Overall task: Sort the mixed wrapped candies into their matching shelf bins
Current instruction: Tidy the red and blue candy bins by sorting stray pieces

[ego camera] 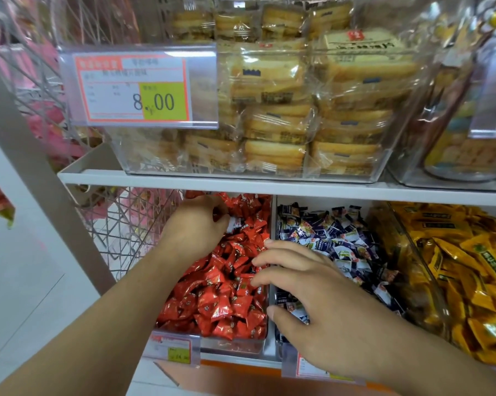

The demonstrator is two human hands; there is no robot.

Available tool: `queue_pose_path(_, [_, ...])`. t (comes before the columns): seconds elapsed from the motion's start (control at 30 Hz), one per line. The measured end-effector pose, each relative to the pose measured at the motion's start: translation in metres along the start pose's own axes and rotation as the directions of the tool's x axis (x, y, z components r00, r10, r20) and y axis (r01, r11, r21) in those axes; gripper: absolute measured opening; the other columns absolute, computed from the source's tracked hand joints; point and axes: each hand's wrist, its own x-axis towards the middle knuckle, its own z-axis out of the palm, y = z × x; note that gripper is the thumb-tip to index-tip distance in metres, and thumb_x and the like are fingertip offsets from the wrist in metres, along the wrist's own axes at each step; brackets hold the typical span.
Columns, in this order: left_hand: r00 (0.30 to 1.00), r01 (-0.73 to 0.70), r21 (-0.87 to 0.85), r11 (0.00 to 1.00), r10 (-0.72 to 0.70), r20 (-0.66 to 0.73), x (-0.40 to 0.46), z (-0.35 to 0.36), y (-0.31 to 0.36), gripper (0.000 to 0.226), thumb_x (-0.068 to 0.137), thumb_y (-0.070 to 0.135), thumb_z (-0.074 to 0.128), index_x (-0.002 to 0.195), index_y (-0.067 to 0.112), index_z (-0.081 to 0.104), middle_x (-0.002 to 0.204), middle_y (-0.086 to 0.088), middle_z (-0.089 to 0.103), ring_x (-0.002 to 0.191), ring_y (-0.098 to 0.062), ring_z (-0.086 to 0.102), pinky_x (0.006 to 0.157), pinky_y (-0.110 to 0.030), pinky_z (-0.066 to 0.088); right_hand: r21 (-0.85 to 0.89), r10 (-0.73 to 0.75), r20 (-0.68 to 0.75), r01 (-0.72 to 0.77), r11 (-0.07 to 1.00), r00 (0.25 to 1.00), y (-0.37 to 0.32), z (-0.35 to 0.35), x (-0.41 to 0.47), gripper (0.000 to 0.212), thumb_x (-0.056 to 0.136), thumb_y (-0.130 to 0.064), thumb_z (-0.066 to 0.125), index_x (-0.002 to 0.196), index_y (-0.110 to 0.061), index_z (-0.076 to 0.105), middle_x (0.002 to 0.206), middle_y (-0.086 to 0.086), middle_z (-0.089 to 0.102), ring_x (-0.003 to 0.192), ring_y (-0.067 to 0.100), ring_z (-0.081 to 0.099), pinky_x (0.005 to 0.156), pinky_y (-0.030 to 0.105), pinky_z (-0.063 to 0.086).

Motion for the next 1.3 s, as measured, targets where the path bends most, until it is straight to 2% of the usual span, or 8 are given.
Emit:
queue_pose_path(0.3, [0.997,0.059,-0.490,0.870,-0.077,-0.016,-0.025,-0.033,0.015,0.009,0.092,0.017,0.073,0.087,0.025,0.074,0.080,0.018,0.072,0.080,0.005,0.066,0.069,-0.004,0.044,0.119,0.106,-0.050,-0.099,0.988,0.993,-0.002,0.000,0.001,0.052,0.104,-0.040,0.058,0.149,-0.052,0.036,0.149,-0.049,0.018,0.135,-0.031,0.000,0.109,0.005,0.002])
queue_pose_path(0.4, [0.997,0.079,-0.679,0.730,-0.065,0.046,-0.045,-0.042,0.026,0.009,0.091,0.013,0.075,0.092,0.021,0.077,0.092,0.010,0.078,0.092,-0.005,0.072,0.087,-0.020,0.052,0.268,0.240,-0.202,-0.182,0.946,0.950,-0.007,-0.003,0.002,0.054,0.102,-0.045,0.060,0.146,-0.056,0.032,0.140,-0.048,0.027,0.124,-0.027,0.025,0.107,0.008,0.019])
queue_pose_path(0.57, [0.981,0.145,-0.818,0.557,0.026,0.191,-0.072,-0.054,0.065,0.006,0.089,0.013,0.077,0.095,0.012,0.078,0.087,-0.008,0.077,0.077,-0.020,0.072,0.074,-0.021,0.056,0.496,0.378,-0.387,-0.156,0.854,0.841,-0.009,-0.007,0.007,0.023,0.095,-0.037,0.073,0.113,-0.042,0.061,0.101,-0.021,0.067,0.101,-0.004,0.062,0.093,0.026,0.052])
queue_pose_path(0.73, [0.992,0.089,-0.685,0.723,-0.003,0.126,-0.072,-0.050,0.058,0.006,0.092,0.019,0.075,0.095,0.023,0.079,0.082,0.005,0.077,0.078,-0.014,0.074,0.080,-0.031,0.061,0.432,0.443,-0.393,-0.264,0.863,0.806,0.003,-0.014,-0.003,0.012,0.096,-0.031,0.073,0.097,-0.037,0.062,0.089,-0.014,0.068,0.089,0.002,0.064,0.083,0.033,0.056])
queue_pose_path(0.8, [0.997,0.077,-0.424,0.903,-0.081,0.008,-0.066,-0.049,0.043,0.012,0.097,0.030,0.068,0.104,0.029,0.078,0.076,0.016,0.073,0.068,-0.006,0.070,0.065,-0.014,0.048,0.306,0.437,-0.381,-0.335,0.891,0.815,0.008,-0.019,-0.010,0.017,0.101,-0.033,0.066,0.113,-0.042,0.058,0.107,-0.024,0.063,0.097,-0.002,0.059,0.091,0.027,0.054])
queue_pose_path(0.87, [0.989,0.087,-0.189,0.978,-0.107,-0.098,-0.062,-0.048,0.032,0.019,0.099,0.035,0.064,0.113,0.029,0.076,0.092,0.015,0.077,0.086,-0.011,0.071,0.066,-0.018,0.043,0.211,0.415,-0.328,-0.362,0.908,0.849,0.010,-0.022,-0.015,0.036,0.103,-0.034,0.061,0.137,-0.043,0.051,0.135,-0.026,0.052,0.111,-0.001,0.055,0.098,0.013,0.045])
queue_pose_path(1.0, [0.988,-0.018,-0.027,0.999,0.014,-0.156,-0.046,-0.034,0.022,0.018,0.096,0.032,0.068,0.112,0.027,0.075,0.101,0.005,0.076,0.090,-0.019,0.070,0.073,-0.022,0.043,0.139,0.266,-0.237,-0.239,0.961,0.934,0.004,-0.021,-0.012,0.048,0.103,-0.045,0.057,0.147,-0.053,0.040,0.144,-0.044,0.032,0.127,-0.023,0.027,0.094,-0.007,0.014])
queue_pose_path(1.3, [0.998,-0.045,-0.100,0.994,0.050,0.044,-0.008,0.016,0.010,0.022,0.098,0.019,0.064,0.119,0.018,0.073,0.113,0.001,0.075,0.107,-0.016,0.069,0.088,-0.016,0.045,0.226,0.170,-0.141,-0.136,0.965,0.975,0.005,-0.003,-0.004,0.037,0.103,-0.049,0.055,0.138,-0.056,0.047,0.132,-0.058,0.030,0.116,-0.040,0.019,0.089,-0.013,0.011])
